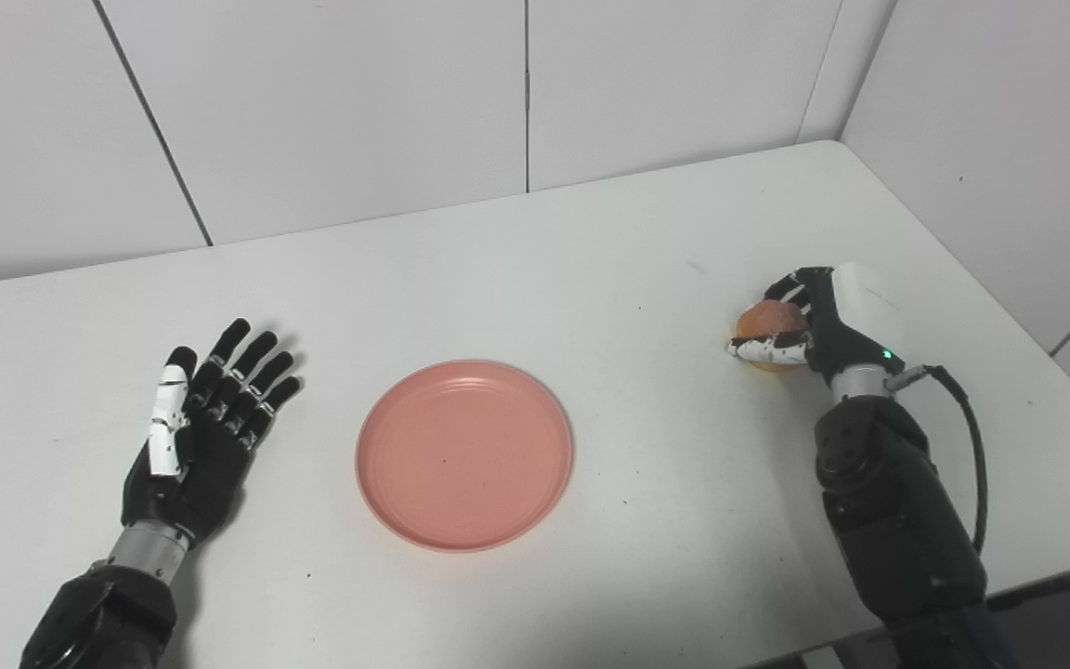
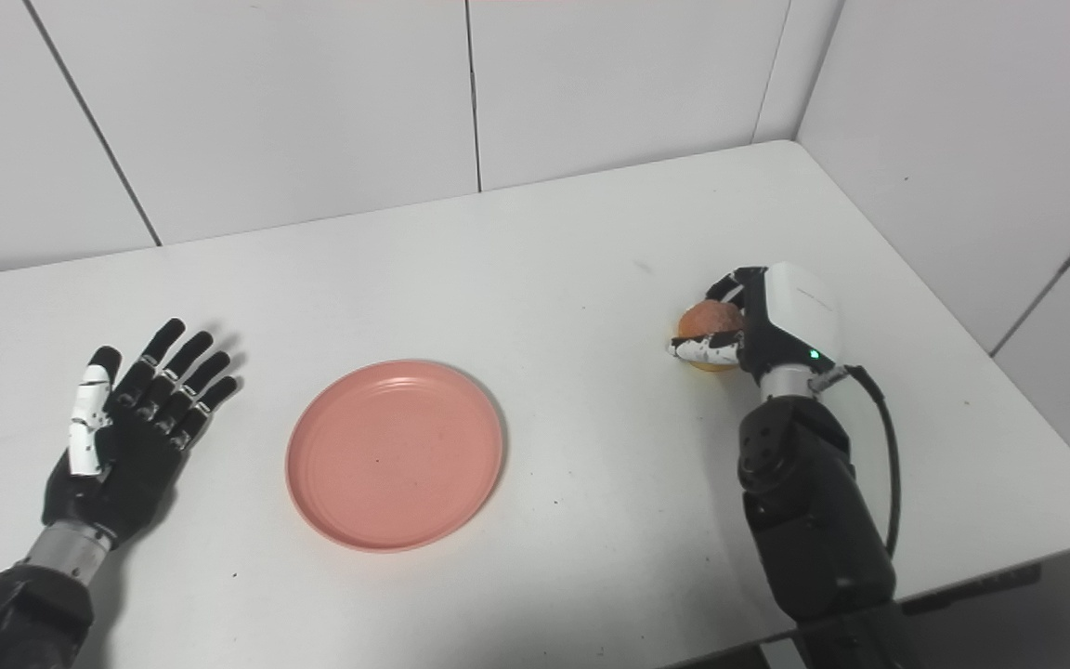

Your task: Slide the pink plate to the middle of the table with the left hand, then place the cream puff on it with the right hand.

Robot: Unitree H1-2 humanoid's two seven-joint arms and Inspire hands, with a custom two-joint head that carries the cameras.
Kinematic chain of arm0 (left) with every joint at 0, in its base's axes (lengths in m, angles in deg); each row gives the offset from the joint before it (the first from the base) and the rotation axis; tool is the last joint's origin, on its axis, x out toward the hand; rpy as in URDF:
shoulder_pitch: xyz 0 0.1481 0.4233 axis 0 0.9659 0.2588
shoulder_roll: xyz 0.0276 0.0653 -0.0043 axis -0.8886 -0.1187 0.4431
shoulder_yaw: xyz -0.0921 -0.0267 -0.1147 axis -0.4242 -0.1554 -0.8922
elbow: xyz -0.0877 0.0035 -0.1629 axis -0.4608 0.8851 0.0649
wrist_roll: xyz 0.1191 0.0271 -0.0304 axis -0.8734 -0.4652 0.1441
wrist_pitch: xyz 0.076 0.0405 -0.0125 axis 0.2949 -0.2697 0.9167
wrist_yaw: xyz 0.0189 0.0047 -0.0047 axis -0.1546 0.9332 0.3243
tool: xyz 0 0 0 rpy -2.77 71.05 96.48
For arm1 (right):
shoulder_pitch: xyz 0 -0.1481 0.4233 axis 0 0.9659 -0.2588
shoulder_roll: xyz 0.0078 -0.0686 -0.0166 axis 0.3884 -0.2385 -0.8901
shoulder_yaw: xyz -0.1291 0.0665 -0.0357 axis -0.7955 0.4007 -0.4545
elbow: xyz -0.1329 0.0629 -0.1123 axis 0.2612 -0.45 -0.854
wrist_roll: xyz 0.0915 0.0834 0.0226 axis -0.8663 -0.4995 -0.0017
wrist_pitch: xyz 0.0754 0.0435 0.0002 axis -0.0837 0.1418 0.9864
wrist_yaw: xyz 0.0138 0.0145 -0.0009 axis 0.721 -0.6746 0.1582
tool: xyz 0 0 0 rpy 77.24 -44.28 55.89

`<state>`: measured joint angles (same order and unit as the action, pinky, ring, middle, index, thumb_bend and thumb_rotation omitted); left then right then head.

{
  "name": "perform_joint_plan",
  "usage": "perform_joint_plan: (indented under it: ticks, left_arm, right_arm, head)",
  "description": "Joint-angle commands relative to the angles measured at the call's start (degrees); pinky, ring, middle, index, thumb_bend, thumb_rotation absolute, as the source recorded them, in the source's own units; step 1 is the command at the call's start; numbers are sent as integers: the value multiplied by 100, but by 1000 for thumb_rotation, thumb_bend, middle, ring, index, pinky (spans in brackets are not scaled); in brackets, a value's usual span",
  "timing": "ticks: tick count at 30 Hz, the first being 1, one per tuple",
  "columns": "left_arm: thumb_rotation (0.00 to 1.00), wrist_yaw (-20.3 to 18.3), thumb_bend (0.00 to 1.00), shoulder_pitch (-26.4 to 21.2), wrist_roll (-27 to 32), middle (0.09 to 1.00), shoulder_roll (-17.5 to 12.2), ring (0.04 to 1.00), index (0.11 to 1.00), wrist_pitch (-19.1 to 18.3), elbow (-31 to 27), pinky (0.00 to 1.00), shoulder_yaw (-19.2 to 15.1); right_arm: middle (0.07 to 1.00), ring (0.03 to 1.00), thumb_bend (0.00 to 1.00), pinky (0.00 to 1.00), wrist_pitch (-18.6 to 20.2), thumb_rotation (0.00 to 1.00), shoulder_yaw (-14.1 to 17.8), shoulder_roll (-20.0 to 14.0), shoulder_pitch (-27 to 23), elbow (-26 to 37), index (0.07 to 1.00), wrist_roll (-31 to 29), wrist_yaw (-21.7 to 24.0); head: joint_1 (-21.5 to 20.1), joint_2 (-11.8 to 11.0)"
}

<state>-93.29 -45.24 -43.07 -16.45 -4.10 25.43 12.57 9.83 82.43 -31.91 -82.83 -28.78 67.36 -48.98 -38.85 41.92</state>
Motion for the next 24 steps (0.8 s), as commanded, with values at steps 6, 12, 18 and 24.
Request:
perform_joint_plan:
  ticks: [6, 12, 18, 24]
  left_arm:
    - [1000, 112, 427, 119, -107, 941, 81, 926, 946, -152, -40, 923, 89]
    - [1000, 106, 429, 144, -193, 940, 149, 929, 950, -50, -16, 922, 121]
    - [1000, 72, 437, 125, -215, 938, 220, 927, 954, 9, 57, 915, 141]
    - [1000, 91, 430, 145, -254, 935, 318, 923, 949, 60, 16, 913, 195]
  right_arm:
    - [475, 403, 508, 318, -136, 135, -109, -181, 37, 535, 488, -229, -61]
    - [486, 423, 507, 345, -28, 137, -259, -201, 10, 955, 488, -173, -2]
    - [490, 415, 507, 328, 24, 139, -482, -188, -68, 1440, 489, 68, 280]
    - [475, 399, 508, 316, 4, 137, -786, -206, -188, 1853, 489, 312, 677]
  head:
    - [166, -10]
    - [326, -16]
    - [525, -27]
    - [853, -6]
